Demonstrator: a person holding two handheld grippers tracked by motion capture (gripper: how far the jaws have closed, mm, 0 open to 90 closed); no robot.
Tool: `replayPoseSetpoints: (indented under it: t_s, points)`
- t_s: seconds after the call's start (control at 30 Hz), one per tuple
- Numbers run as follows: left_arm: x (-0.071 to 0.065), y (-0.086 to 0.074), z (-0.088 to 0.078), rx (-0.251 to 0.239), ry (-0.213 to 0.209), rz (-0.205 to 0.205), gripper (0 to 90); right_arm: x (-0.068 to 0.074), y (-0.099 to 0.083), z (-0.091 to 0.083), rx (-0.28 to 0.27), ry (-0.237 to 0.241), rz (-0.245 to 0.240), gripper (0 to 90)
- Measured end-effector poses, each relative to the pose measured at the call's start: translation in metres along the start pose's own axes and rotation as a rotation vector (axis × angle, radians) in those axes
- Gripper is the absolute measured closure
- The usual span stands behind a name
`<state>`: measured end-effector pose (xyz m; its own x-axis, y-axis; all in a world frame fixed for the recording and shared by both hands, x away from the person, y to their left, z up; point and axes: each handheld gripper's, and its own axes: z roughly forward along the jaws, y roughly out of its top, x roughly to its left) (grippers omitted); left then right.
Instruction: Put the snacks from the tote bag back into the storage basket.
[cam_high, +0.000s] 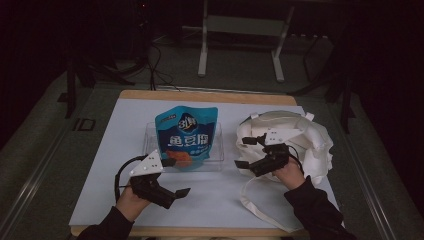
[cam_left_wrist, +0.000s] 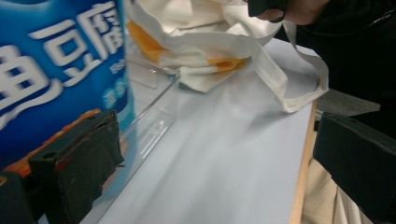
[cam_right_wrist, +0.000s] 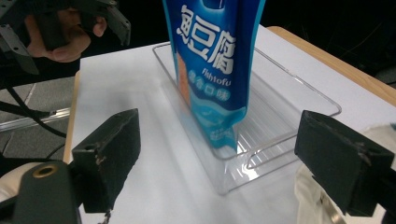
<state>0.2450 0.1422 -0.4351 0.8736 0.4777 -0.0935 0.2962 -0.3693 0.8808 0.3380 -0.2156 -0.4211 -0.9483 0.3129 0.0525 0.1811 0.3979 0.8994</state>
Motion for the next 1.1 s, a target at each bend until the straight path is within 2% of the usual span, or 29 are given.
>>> replayPoseSetpoints:
  t_s: [0.2, 0.37, 0.57, 0.7, 0.8, 1.0, 1.1]
  points:
    - [-0.004, 0.002, 0.011, 0.0, -0.031, 0.008, 1.5, 0.007, -0.012, -0.012, -0.005, 0.0, -0.005, 14.4]
    - [-0.008, 0.002, 0.023, 0.002, -0.076, 0.009, 1.5, 0.012, -0.023, -0.02, -0.012, 0.001, 0.004, 14.5]
    - [-0.011, 0.002, 0.035, 0.006, -0.111, 0.008, 1.5, 0.018, -0.036, -0.025, 0.001, -0.011, 0.004, 14.4]
    - [-0.014, 0.001, 0.044, 0.022, -0.13, 0.016, 1.5, 0.019, -0.046, -0.029, -0.011, -0.017, 0.021, 14.4]
    - [-0.016, -0.002, 0.05, 0.034, -0.144, 0.018, 1.4, 0.02, -0.052, -0.033, -0.012, -0.046, 0.02, 14.4]
    - [-0.018, -0.008, 0.058, 0.058, -0.157, 0.013, 1.5, 0.023, -0.06, -0.043, -0.025, -0.07, 0.036, 14.3]
    - [-0.019, -0.01, 0.061, 0.065, -0.164, 0.017, 1.5, 0.026, -0.064, -0.046, -0.038, -0.069, 0.044, 14.2]
